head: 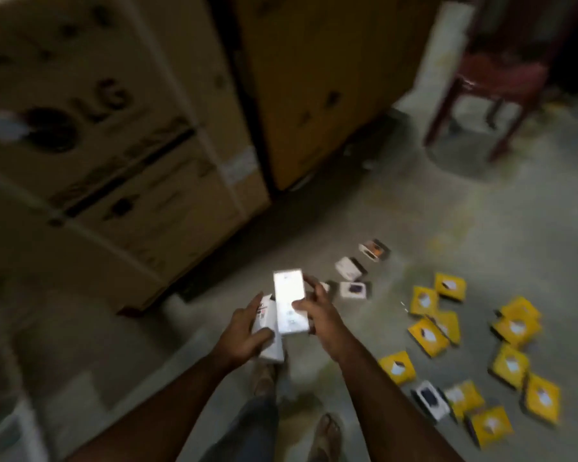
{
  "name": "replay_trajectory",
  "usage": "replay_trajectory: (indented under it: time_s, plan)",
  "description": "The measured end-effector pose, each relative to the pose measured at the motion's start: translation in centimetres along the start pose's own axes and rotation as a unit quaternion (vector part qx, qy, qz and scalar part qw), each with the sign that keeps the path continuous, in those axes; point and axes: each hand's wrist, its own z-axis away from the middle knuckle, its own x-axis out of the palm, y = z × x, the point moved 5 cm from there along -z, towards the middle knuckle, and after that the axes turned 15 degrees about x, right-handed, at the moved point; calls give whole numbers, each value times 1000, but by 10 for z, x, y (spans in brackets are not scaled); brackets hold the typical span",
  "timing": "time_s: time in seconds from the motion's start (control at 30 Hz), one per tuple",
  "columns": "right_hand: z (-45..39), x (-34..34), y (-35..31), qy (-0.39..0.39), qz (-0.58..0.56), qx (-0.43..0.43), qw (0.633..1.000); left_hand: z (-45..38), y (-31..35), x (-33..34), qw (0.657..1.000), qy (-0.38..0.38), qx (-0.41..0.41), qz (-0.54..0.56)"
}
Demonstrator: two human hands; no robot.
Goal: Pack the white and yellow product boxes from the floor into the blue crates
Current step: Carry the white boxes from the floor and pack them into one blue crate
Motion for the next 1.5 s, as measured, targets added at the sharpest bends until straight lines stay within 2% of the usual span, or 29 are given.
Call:
replay_trajectory:
  time_s: [0.1, 0.23, 0.43, 0.53, 0.6, 0.87, 1.0, 1.13, 1.23, 1.37, 1.5]
  plan:
    - [19, 107, -29, -64, 38, -14, 997, 64, 23, -88, 986, 165, 4, 0]
    - [52, 247, -28, -163, 99, -2, 982, 168, 14, -182, 940, 338, -36, 21]
    - [91, 434, 25, -305, 226, 16, 925, 337, -27, -263, 834, 545, -73, 50]
    - [110, 525, 52, -345, 279, -12, 896, 414, -39, -301, 772, 625, -94, 65]
    - [119, 581, 67, -362, 307, -31, 880, 457, -45, -331, 750, 651, -98, 62]
    - [172, 796, 120, -449, 361, -74, 814, 615, -77, -468, 706, 696, -125, -37]
    - [190, 886, 129, -493, 366, -95, 783, 673, -80, -533, 685, 710, -138, -85]
    - [195, 973, 129, -539, 367, -114, 749, 712, -86, -594, 645, 745, -128, -108]
    - [192, 1036, 128, -581, 358, -126, 720, 733, -93, -638, 617, 776, -93, -94]
    - [184, 1117, 121, -630, 342, -139, 683, 759, -106, -694, 570, 816, -84, -41]
    - [187, 1191, 124, -675, 378, -77, 629, 776, -123, -738, 535, 842, -27, 58]
